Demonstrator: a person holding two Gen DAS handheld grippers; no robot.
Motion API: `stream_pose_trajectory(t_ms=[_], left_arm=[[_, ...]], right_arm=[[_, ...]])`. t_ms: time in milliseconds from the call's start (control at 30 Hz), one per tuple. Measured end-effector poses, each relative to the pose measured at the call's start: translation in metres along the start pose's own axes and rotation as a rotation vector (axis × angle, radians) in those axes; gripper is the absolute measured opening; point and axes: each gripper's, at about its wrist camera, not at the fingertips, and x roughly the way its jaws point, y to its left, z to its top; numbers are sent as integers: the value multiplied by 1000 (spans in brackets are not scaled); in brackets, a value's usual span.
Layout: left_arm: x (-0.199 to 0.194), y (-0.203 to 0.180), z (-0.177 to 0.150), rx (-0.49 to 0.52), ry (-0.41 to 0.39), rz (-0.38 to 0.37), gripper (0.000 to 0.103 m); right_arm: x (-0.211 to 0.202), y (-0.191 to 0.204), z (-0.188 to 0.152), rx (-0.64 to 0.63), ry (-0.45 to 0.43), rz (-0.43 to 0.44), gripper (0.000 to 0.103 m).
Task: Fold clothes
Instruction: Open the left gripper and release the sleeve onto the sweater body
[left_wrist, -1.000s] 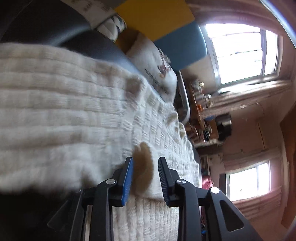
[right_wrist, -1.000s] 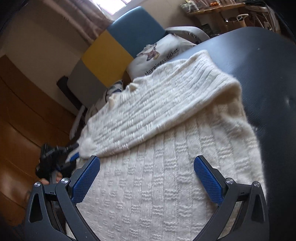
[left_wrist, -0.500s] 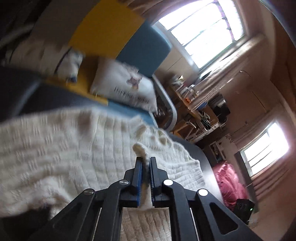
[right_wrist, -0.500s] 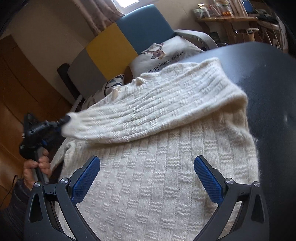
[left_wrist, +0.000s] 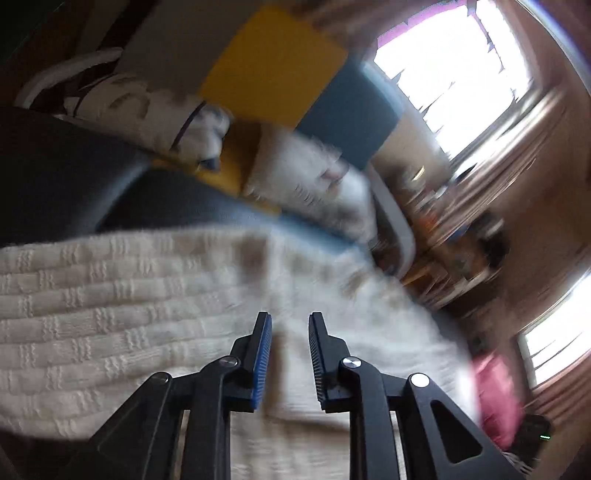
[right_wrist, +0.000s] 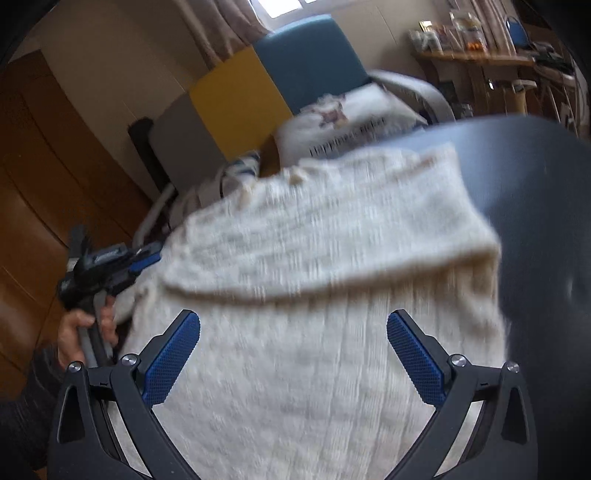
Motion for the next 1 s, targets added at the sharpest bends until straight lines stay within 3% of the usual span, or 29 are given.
stream_pose_trajectory(t_ms=[33,67,167,233,300,367,433,567,633,700,800,867,1000], left_arm=[[1,-5,-2,-2,30,-67,22],[6,-11,-6,16,69,-87,22],[31,-27,-22,116,155,-11,22],[45,-32,-32,151,194,34,22],[49,-27,-35,137,198,44,15],[53,-21,-38,124,203,53,16],[54,-18,-40,114,203,54,19],[38,-29,-40,157,154,-13,22],[46,-27,-42,177,169,21,22],[58,-17,-44,159,199,76,20],[52,-10,-44,94,185,42,21],[39,-15,-43,90,143,-9,23],[24,-31,-49,172,135,-55,24]], right_arm=[[2,-2,11,-4,-10,5,103],[4,-4,23,-8,-20,10,103],[22,-13,56,-7,-21,4,103],[41,-23,77,-10,0,-56,103],[61,-41,90,10,37,-105,103],[83,-71,94,85,124,-151,103],[79,-80,93,100,110,-119,103],[63,-83,105,116,61,-45,103],[66,-86,116,119,52,-33,103],[81,-97,124,149,91,-81,103],[93,-107,128,152,120,-132,103],[87,-97,128,111,155,-119,103],[50,-72,114,28,160,13,103]])
